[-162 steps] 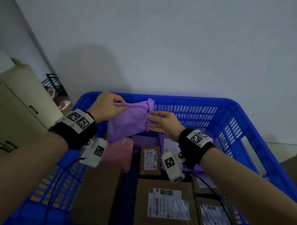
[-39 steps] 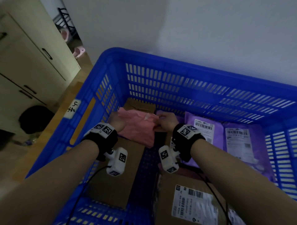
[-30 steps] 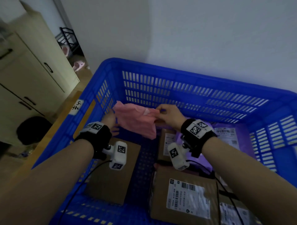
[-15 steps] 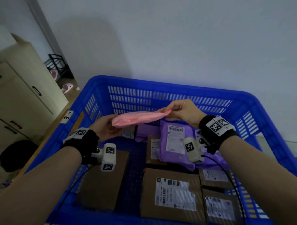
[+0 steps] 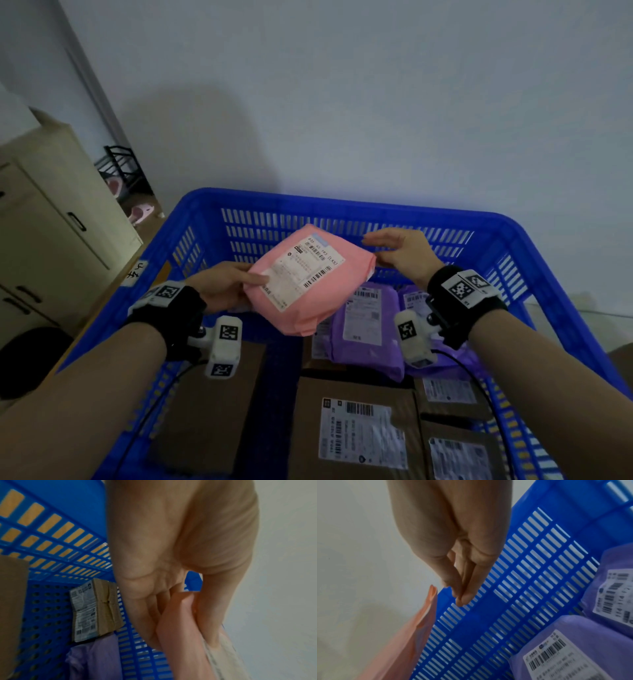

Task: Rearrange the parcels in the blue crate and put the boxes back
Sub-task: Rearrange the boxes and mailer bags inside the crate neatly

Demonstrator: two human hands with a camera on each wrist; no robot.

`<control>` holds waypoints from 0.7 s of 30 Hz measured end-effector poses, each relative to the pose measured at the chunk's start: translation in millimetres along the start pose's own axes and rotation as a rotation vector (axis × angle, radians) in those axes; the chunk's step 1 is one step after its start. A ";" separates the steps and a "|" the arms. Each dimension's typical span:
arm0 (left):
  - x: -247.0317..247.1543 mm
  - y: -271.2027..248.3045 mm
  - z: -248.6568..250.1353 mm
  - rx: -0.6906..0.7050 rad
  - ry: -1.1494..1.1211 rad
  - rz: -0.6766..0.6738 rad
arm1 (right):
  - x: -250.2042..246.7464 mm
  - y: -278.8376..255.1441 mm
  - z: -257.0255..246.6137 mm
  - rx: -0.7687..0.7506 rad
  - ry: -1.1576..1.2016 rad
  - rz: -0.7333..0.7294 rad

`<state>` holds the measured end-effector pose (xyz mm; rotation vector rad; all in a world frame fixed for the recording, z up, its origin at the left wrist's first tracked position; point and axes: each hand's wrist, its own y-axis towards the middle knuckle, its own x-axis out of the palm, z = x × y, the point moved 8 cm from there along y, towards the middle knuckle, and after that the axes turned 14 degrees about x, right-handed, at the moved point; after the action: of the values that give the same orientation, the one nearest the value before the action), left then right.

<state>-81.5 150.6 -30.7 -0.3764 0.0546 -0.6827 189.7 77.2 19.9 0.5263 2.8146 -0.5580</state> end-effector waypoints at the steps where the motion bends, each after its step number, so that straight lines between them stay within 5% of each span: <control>1: 2.3 0.3 1.6 0.011 -0.012 0.006 | -3.7 -0.1 2.6 0.025 0.066 0.023; 5: 13.6 1.1 -0.2 0.040 -0.098 0.035 | -14.2 -12.8 22.1 0.160 0.355 0.073; 12: 44.0 12.4 -17.2 0.026 -0.081 0.043 | 14.8 -44.0 68.8 0.268 0.450 -0.178; 21: 85.2 23.7 -41.5 -0.073 -0.058 0.040 | -14.9 -32.6 112.2 0.318 0.504 0.035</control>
<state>-8.1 100.8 -71.6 -0.4641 0.0321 -0.6314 207.1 -0.8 -66.6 0.8833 3.1875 -0.9982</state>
